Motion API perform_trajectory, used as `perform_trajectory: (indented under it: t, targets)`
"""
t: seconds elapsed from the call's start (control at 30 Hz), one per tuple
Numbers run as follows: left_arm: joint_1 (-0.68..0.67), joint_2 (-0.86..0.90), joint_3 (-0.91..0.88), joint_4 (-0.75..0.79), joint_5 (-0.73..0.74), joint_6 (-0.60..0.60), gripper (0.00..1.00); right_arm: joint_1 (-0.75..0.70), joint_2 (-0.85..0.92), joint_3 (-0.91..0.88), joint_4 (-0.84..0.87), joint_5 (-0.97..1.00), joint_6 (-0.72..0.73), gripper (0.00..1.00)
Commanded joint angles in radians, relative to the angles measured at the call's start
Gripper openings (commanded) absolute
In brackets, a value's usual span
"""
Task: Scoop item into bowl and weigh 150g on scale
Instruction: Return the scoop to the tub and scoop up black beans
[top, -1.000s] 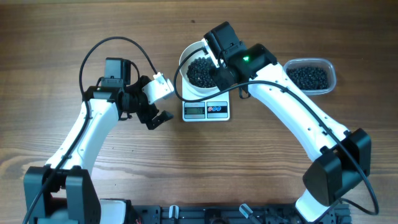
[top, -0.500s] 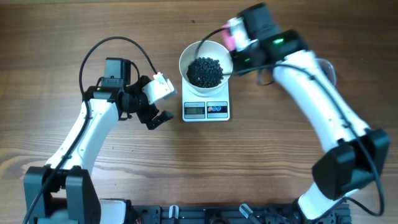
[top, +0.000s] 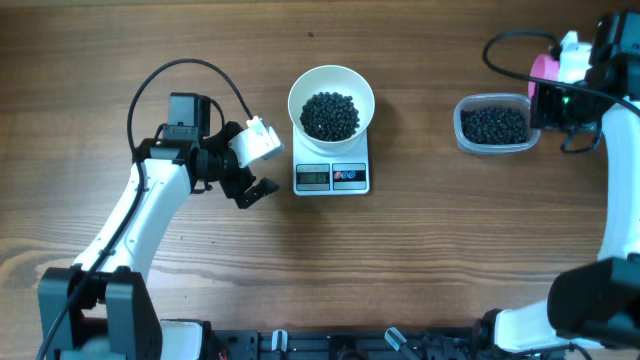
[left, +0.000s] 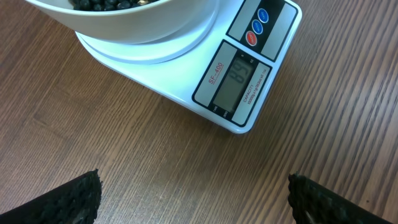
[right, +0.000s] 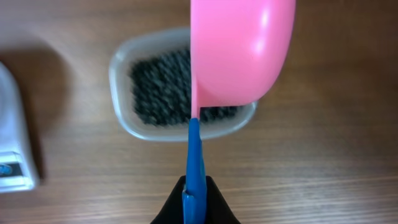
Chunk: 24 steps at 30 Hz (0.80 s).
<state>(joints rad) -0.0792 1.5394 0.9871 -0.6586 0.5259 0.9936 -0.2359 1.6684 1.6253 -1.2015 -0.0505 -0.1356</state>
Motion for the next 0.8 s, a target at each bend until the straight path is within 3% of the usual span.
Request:
perform_trajectory:
  t: [0.0, 0.47, 0.77]
  targets:
    - [0.005, 0.009, -0.007, 0.0, 0.023, 0.009, 1.0, 0.003, 0.066, -0.048, 0.003, 0.043, -0.06, 0.04]
    - [0.005, 0.009, -0.007, 0.0, 0.023, 0.009, 1.0, 0.019, 0.258, -0.057, 0.026, 0.166, -0.045, 0.04]
    - [0.005, 0.009, -0.007, 0.0, 0.023, 0.009, 1.0, 0.066, 0.294, -0.08, 0.006, 0.059, -0.051, 0.04]
